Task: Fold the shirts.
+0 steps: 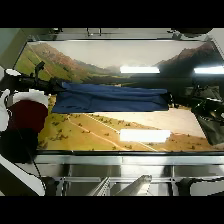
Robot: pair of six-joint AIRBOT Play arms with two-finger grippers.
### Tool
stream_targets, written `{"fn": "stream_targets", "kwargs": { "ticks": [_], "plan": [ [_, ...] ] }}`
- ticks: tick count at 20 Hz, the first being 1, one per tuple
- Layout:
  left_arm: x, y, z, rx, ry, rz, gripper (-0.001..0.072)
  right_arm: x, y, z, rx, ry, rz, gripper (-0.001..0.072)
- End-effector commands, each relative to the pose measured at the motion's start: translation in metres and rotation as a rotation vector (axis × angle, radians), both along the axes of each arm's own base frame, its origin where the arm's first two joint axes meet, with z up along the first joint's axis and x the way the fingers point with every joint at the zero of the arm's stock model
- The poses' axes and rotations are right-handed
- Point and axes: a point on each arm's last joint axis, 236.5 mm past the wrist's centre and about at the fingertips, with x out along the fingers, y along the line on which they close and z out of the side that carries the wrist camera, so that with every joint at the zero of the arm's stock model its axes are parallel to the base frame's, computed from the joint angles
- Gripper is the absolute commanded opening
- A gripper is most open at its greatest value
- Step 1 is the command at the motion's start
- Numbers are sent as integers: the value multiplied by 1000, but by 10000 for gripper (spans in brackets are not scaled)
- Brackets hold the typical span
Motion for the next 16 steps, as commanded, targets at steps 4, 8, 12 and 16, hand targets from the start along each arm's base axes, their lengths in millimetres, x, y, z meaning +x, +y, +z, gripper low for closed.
{"fn": "stream_targets", "kwargs": {
  "ticks": [4,8,12,16],
  "plan": [
    [33,-21,26,27,-123,-100,28,6,-4,-7,-27,-20,-11,15],
    [48,-37,27,59,-185,-102,167,7,-5,-8,-30,-20,-14,86],
    [58,-30,39,68,-213,-69,295,3,-15,6,-50,-53,22,276],
    [66,15,70,89,-260,46,294,-2,-71,27,-175,-26,4,659]
  ]
}}
